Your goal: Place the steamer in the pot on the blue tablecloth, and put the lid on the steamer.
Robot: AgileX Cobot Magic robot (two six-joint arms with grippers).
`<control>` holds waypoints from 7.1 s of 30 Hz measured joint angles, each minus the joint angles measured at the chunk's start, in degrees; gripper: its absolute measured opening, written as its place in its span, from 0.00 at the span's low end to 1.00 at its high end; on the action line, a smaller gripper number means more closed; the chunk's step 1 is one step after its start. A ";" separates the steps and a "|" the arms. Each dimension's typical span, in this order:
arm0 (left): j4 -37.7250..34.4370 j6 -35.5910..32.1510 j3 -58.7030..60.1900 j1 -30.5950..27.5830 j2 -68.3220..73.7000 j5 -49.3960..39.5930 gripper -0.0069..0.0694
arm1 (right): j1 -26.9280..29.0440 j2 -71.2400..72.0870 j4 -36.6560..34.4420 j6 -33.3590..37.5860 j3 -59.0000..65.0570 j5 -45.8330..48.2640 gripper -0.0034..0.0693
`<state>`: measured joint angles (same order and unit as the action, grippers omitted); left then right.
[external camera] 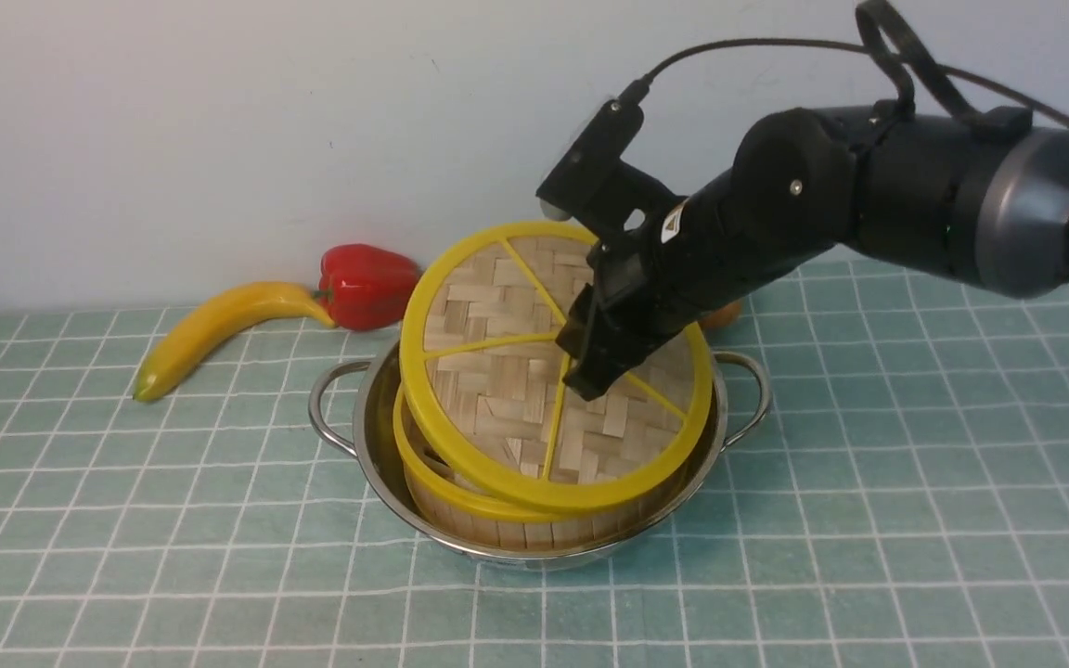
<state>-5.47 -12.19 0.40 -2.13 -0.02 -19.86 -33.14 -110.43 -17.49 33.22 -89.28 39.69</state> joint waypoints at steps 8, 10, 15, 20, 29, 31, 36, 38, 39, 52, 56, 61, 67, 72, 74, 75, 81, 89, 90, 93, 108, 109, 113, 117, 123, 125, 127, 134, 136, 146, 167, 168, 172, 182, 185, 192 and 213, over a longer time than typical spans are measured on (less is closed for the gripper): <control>0.00 0.00 0.00 0.00 0.00 0.00 0.41 | 0.00 0.00 -0.51 2.93 0.00 -1.93 0.25; 0.00 0.00 0.00 0.00 0.00 0.00 0.41 | 0.00 0.00 -0.84 3.08 0.00 -2.05 0.25; 0.00 0.00 0.00 0.00 0.00 0.00 0.41 | 0.00 -0.41 -1.82 3.32 0.00 -2.20 0.25; 0.00 0.00 0.00 0.00 0.00 0.00 0.41 | -0.86 -1.96 -2.02 4.80 0.00 -2.76 0.25; 0.00 0.00 0.00 0.00 0.00 0.00 0.41 | -1.22 -2.84 -1.79 5.93 0.00 -4.27 0.25; 0.00 0.00 0.00 0.00 0.00 0.00 0.41 | -1.22 -2.84 -1.79 6.03 0.00 -4.27 0.25; 0.00 0.00 0.00 0.00 0.00 0.00 0.41 | -1.22 -2.84 -1.77 6.21 -1.32 -2.50 0.25; 0.00 0.00 0.00 0.00 0.00 0.00 0.41 | -1.22 -2.84 -1.72 6.21 -2.06 -1.86 0.25; 0.00 0.00 0.00 0.00 0.00 0.00 0.41 | -1.22 -2.84 -1.72 6.21 -2.52 -1.91 0.25; 0.00 0.00 0.00 0.00 0.00 0.00 0.41 | -1.22 -3.11 -1.58 6.21 -2.74 -1.75 0.25; 0.00 0.00 0.00 0.00 0.00 0.00 0.41 | -1.22 -4.42 -1.58 6.21 -2.80 -2.67 0.25; 0.00 0.00 0.00 0.00 0.00 0.00 0.41 | -1.22 -5.40 -1.69 6.72 -2.85 -4.04 0.25; 0.00 0.00 0.00 0.00 0.00 0.00 0.41 | -1.22 -5.95 -1.95 7.17 -2.85 -4.87 0.25; 0.00 0.00 0.00 0.00 0.00 0.00 0.41 | -1.22 -7.11 -2.00 7.17 -2.85 -5.56 0.25; 0.00 0.00 0.00 0.00 0.00 0.00 0.41 | -1.22 -7.42 -2.15 7.23 -2.91 -5.85 0.25; 0.00 0.00 0.00 0.00 0.00 0.00 0.41 | -1.22 -7.42 -2.15 7.23 -2.91 -5.87 0.25; 0.00 0.00 0.00 0.00 0.00 0.00 0.41 | -1.22 -7.90 -2.45 7.17 -3.08 -6.10 0.27; 0.00 0.00 0.00 0.00 0.00 0.00 0.41 | -1.10 -7.90 -4.18 5.85 -3.15 -6.01 0.78; 0.00 0.00 0.00 0.00 0.00 0.00 0.41 | -1.05 -7.81 -4.18 5.89 -3.15 -6.06 0.84; 0.00 0.00 0.00 0.00 0.00 0.00 0.41 | -1.05 -6.90 -4.24 5.89 -3.21 -6.47 0.92; 0.00 0.00 0.00 0.00 0.00 0.00 0.41 | -1.05 12.62 1.78 -18.65 -3.21 -6.88 0.03; 0.00 0.00 0.00 0.00 0.00 0.00 0.41 | -1.05 13.29 1.78 -19.62 -3.21 -6.88 0.03; 0.00 0.00 0.00 0.00 0.00 0.00 0.41 | -1.05 14.27 1.86 -21.40 -3.21 -6.88 0.03; 0.00 0.00 0.00 0.00 0.00 0.00 0.41 | -1.10 14.27 2.24 -21.94 -3.21 -6.76 0.03; 0.00 0.00 0.00 0.00 0.00 0.00 0.41 | -1.10 16.45 9.05 -23.04 -0.99 -2.34 0.05; 0.00 0.00 0.00 0.00 0.00 0.00 0.41 | -0.98 19.78 11.25 -24.37 2.82 -2.21 0.05; 0.00 0.00 0.00 0.00 0.00 0.00 0.41 | 0.09 26.61 13.76 -27.43 9.31 -3.79 0.05; 0.00 0.00 0.00 0.00 0.00 0.00 0.41 | 11.57 54.73 18.23 -38.93 34.48 -15.85 0.08; 0.00 0.00 0.00 0.00 0.00 0.00 0.41 | 16.19 62.56 19.90 -40.68 41.34 -17.31 0.08; 0.00 0.00 0.00 0.00 0.00 0.00 0.41 | 31.30 89.78 23.40 -41.95 66.36 -18.65 0.12; 0.00 0.00 0.00 0.00 0.00 0.00 0.41 | 31.68 109.75 21.91 -44.80 89.74 -22.35 0.19; 0.00 0.00 0.00 0.00 0.00 0.00 0.41 | 31.68 109.75 21.91 -44.80 89.75 -21.55 0.20; 0.00 0.00 0.00 0.00 0.00 0.00 0.41 | 31.68 109.75 21.48 -44.80 89.75 -21.18 0.21; 0.00 0.00 0.00 0.00 0.00 0.00 0.41 | 31.68 110.15 20.40 -44.80 89.75 -21.04 0.24; 0.00 0.00 0.00 0.00 0.00 0.00 0.41 | 31.68 110.15 20.35 -44.80 89.80 -20.95 0.25; 0.00 0.00 0.00 0.00 0.00 0.00 0.41 | 31.68 110.15 18.30 -44.80 89.80 -20.95 0.28; 0.00 0.00 0.00 0.00 0.00 0.00 0.41 | 31.68 110.15 16.72 -44.80 89.80 -20.95 0.34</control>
<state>-5.47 -12.19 0.40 -2.13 -0.02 -19.86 -1.46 -0.28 -0.77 -11.58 0.53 18.74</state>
